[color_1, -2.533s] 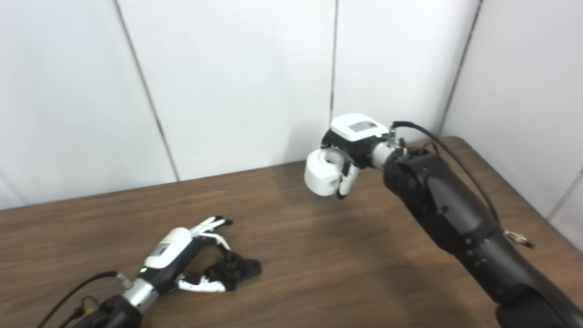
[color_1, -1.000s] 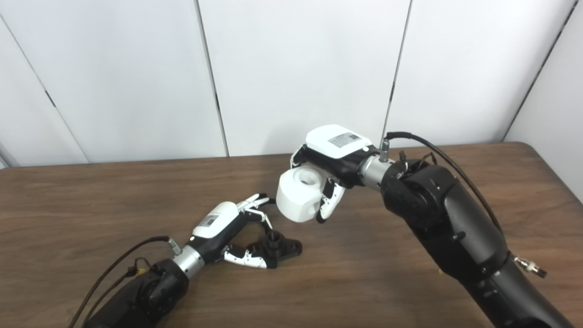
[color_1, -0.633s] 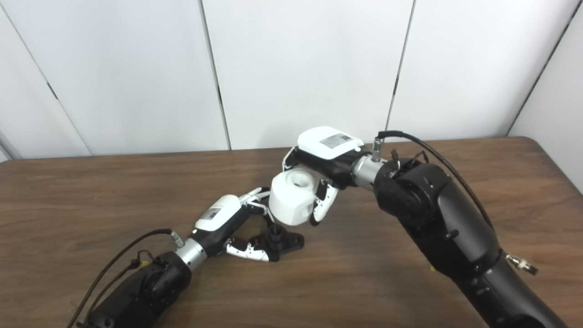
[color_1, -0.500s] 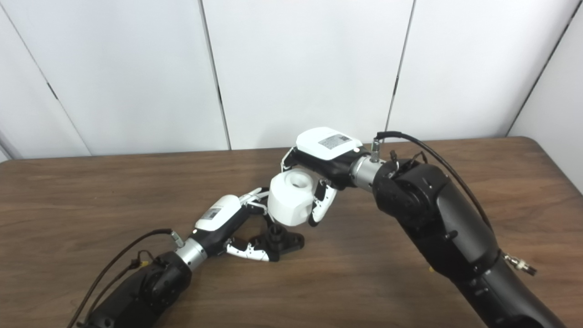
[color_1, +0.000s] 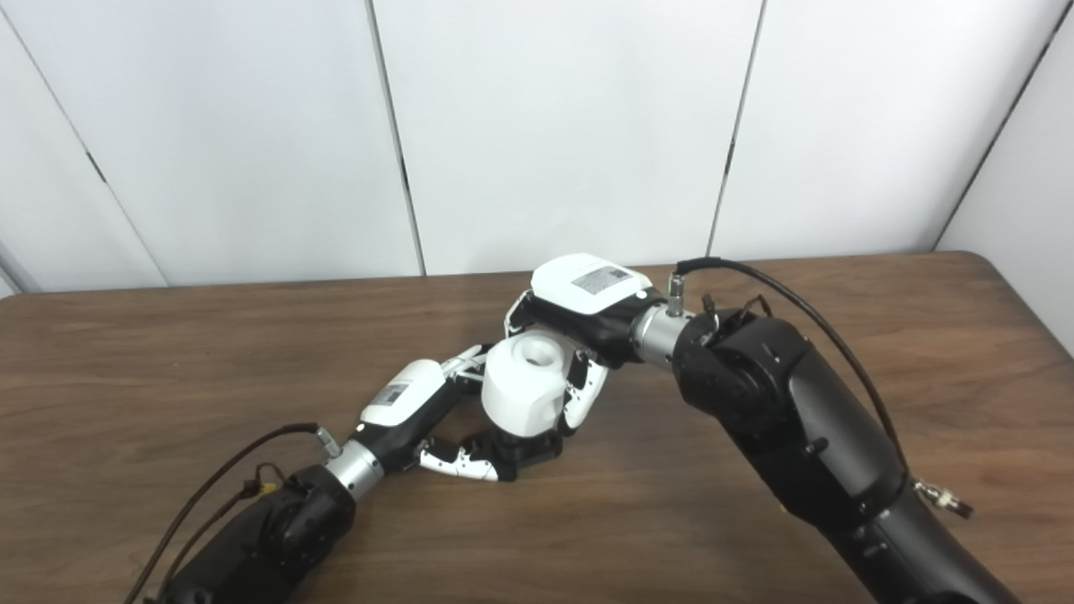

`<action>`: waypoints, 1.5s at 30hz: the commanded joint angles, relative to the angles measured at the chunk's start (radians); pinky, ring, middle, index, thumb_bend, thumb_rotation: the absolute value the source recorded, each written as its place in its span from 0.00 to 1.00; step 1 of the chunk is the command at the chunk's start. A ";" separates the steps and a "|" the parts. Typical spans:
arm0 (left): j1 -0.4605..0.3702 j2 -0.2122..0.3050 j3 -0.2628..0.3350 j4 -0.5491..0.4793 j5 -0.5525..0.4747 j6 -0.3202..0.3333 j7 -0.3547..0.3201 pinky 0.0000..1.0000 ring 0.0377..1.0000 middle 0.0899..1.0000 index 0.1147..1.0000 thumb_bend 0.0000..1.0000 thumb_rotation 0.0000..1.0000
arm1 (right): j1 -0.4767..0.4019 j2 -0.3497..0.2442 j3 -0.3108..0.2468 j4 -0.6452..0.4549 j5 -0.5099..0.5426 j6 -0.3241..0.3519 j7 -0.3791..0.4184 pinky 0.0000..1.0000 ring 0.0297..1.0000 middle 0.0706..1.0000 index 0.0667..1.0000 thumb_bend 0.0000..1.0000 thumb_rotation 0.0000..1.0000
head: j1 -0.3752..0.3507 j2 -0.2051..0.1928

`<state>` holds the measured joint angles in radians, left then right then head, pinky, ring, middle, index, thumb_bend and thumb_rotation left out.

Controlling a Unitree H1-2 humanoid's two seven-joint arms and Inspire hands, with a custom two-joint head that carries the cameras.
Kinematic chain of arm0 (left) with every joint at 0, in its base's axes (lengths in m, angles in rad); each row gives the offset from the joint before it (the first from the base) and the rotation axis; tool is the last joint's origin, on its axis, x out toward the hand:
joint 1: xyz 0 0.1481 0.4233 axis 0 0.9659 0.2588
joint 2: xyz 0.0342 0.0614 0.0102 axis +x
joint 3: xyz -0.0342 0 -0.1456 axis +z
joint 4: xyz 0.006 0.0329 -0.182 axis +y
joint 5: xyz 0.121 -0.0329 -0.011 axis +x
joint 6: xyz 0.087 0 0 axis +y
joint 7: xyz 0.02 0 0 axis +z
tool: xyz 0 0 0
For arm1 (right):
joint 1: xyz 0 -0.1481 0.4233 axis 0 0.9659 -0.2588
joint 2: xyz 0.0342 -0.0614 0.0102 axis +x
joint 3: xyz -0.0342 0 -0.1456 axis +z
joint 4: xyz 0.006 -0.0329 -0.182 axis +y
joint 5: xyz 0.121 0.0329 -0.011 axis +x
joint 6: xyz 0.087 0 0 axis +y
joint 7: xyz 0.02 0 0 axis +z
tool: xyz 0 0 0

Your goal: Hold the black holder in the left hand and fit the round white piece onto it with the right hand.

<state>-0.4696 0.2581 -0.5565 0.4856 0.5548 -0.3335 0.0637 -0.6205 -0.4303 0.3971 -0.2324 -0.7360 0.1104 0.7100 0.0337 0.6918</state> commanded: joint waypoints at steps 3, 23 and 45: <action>0.044 -0.014 -0.050 0.042 0.062 0.051 -0.089 0.91 0.97 0.92 0.42 0.52 0.08 | -0.031 0.013 -0.007 0.006 -0.001 -0.032 -0.042 0.71 0.76 0.69 0.44 0.53 0.15 | 0.002 0.002; 0.059 -0.015 -0.049 0.001 0.061 0.076 -0.110 0.91 0.98 0.92 0.42 0.52 0.08 | -0.034 0.049 0.016 0.057 -0.028 -0.021 -0.043 0.75 0.78 0.71 0.44 0.53 0.15 | 0.011 0.015; 0.063 -0.019 -0.056 -0.014 0.060 0.094 -0.118 0.91 0.98 0.92 0.42 0.52 0.08 | -0.035 0.063 0.055 0.120 -0.053 -0.060 -0.051 0.76 0.78 0.70 0.44 0.53 0.15 | 0.022 0.030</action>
<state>-0.4556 0.2513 -0.5581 0.4440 0.5737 -0.2810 0.0612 -0.6197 -0.3672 0.4497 -0.1162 -0.7819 0.0677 0.6718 0.0552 0.7194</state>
